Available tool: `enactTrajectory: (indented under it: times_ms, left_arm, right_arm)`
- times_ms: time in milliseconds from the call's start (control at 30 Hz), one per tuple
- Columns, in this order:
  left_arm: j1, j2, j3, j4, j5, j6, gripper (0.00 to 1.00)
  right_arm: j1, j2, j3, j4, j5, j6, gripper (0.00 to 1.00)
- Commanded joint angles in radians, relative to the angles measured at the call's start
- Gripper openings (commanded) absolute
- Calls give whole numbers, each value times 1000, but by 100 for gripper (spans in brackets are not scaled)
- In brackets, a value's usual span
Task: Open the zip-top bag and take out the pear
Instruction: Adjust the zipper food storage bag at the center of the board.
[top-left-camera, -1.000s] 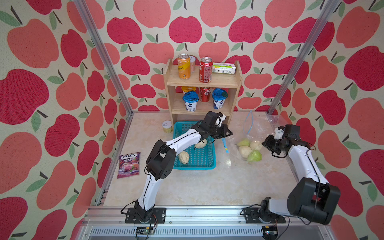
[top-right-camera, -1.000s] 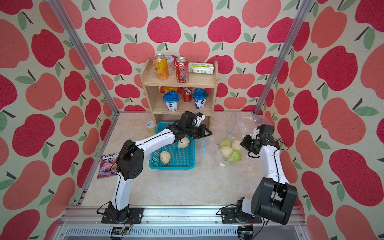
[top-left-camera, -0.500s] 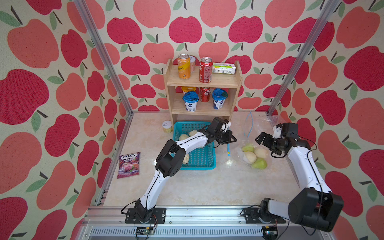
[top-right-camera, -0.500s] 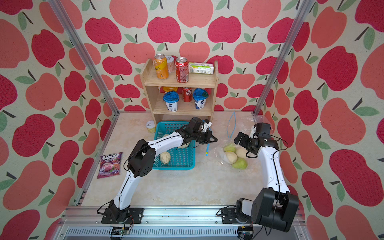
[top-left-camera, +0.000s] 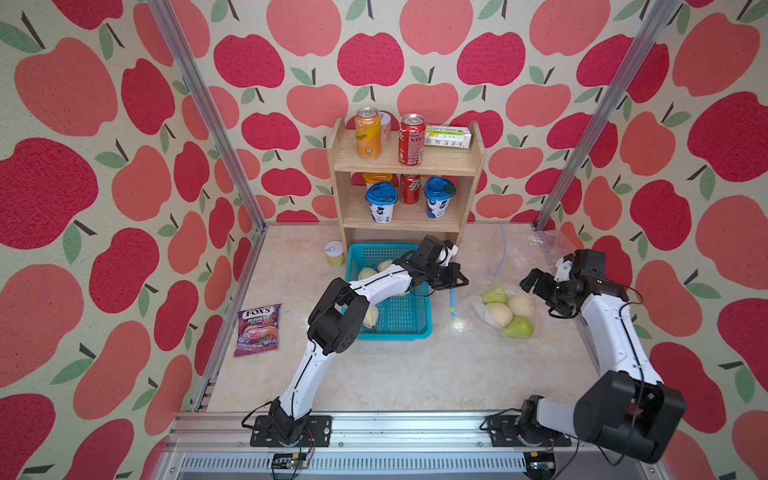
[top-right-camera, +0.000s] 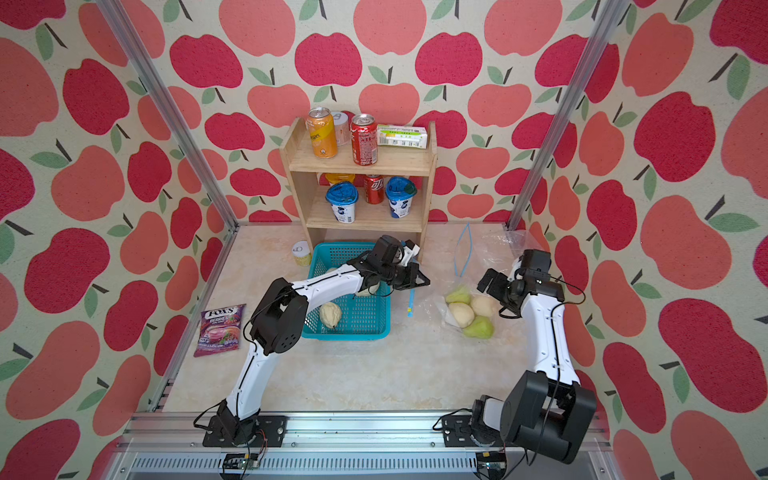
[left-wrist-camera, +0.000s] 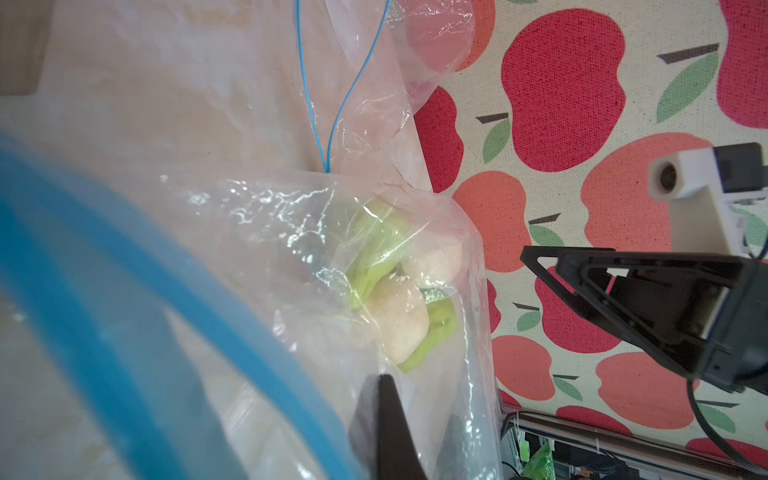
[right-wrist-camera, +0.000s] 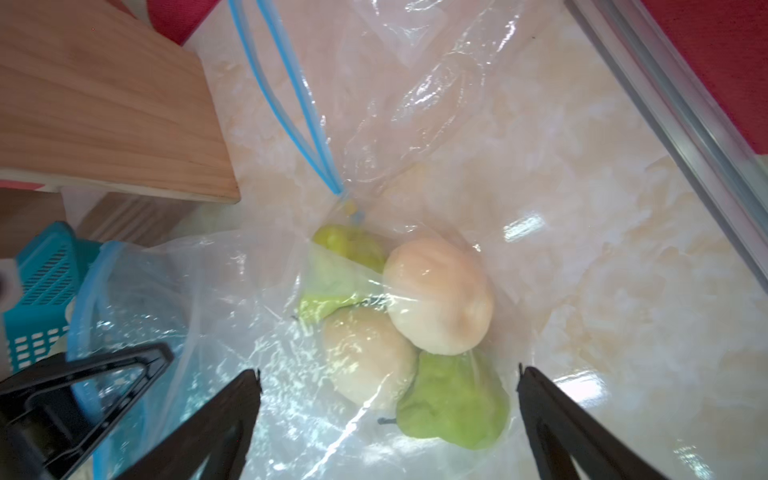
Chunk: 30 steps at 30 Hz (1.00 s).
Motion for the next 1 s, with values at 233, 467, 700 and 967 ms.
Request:
enactTrajectory:
  times_ms: [233,467,700,967]
  left_arm:
    - [31,-88,-79,-2,-3,36,0]
    - [46,-110,-162,26,-10,41,1]
    - [50,-115,-193,45,-17,31,2]
    - [48,-22,-55,67,21,12,4]
  right_arm:
    - [-28,79,-163,97,-77,46,99]
    - [-25,112,-192,218,-237,68,30]
    - [26,53,-76,140,-164,39,0]
    - [84,44,161,-2,-229,11,0]
